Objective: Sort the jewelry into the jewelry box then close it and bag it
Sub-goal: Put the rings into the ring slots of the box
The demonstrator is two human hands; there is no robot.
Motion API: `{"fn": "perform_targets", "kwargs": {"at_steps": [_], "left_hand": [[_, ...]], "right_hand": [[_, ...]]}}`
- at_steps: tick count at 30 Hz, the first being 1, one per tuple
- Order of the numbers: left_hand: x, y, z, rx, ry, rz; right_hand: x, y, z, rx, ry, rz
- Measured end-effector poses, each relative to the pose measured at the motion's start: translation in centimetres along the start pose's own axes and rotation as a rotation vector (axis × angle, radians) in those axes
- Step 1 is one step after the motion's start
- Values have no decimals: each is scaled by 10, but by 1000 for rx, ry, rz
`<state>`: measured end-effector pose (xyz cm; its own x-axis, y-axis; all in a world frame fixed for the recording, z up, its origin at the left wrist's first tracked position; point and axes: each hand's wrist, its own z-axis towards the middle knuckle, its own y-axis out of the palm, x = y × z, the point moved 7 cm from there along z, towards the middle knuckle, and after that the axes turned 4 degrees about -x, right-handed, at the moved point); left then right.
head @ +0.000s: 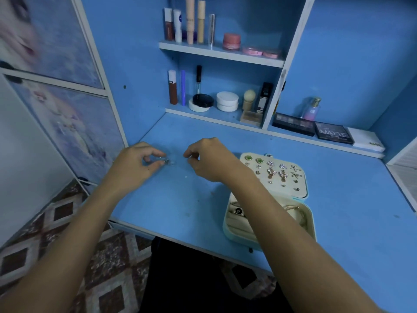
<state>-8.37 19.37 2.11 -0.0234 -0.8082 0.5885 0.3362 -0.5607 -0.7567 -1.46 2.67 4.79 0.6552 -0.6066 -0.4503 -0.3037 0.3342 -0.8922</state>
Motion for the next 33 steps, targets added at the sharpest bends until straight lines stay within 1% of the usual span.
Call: {"fn": "perform_targets", "kwargs": {"at_steps": [7, 16, 22, 28, 33], "left_hand": [[-17, 11, 4, -40, 18, 82], [-17, 14, 5, -16, 52, 97], [-16, 15, 7, 15, 62, 93], [-20, 16, 8, 30, 21, 89], [-19, 15, 9, 38, -15, 73]], "right_hand": [[-4, 34, 30, -93, 57, 5], [-6, 41, 36, -55, 44, 16], [-4, 45, 41, -63, 57, 25], [-3, 42, 38, -90, 60, -15], [3, 40, 36, -90, 130, -4]]}}
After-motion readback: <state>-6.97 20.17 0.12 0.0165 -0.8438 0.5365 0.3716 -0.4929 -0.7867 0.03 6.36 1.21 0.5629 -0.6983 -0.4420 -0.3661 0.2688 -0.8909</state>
